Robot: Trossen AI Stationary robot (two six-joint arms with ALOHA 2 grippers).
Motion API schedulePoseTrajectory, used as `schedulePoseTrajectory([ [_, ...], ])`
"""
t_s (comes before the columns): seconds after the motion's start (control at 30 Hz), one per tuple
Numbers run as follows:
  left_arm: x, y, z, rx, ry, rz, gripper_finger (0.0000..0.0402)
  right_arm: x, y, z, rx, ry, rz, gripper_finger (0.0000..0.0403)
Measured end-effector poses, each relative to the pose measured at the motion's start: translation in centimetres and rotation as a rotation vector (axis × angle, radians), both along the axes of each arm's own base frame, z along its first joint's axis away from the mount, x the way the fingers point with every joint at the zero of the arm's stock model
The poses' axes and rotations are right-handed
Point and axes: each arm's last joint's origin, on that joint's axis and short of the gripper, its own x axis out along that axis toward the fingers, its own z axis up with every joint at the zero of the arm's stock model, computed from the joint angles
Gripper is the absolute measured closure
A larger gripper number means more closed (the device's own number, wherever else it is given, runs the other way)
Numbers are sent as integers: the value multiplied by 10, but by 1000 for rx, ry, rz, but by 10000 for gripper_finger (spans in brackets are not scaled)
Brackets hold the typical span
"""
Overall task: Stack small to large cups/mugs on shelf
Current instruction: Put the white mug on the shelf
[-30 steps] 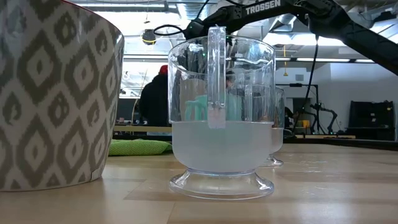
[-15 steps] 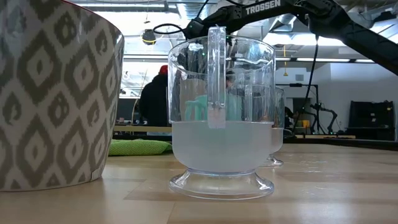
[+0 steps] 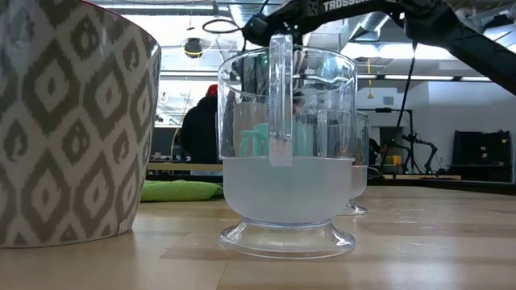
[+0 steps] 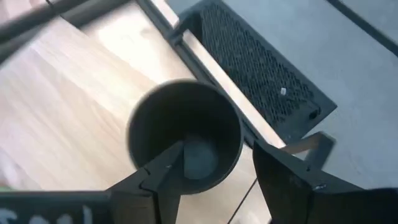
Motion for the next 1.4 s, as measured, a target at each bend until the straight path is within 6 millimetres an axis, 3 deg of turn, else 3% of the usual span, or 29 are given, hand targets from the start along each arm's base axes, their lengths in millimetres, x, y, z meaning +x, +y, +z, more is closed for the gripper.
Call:
schedulePoseTrajectory([
  [0.1,0,0,0,3,3,-4,210,-9,5,21,17,-50,19,192],
  [0.23,0,-1,0,-2,5,-42,210,-35,19,66,41,-130,62,196],
  [0.37,2,-2,0,-4,11,-98,210,-80,46,115,40,-127,76,200],
  [0.47,8,0,-3,-16,23,-142,210,-115,68,141,79,-98,57,203],
  [0.63,30,7,-12,-33,79,-187,210,-161,107,165,207,-49,-42,205],
  [0.83,75,0,-31,-75,175,-303,210,-184,155,180,182,-25,-83,202],
  [1.03,124,-32,-55,-110,259,-327,210,-207,195,196,196,-93,-7,207],
  [1.4,188,-126,-107,-154,370,-316,210,-246,245,216,207,-174,210,211],
])
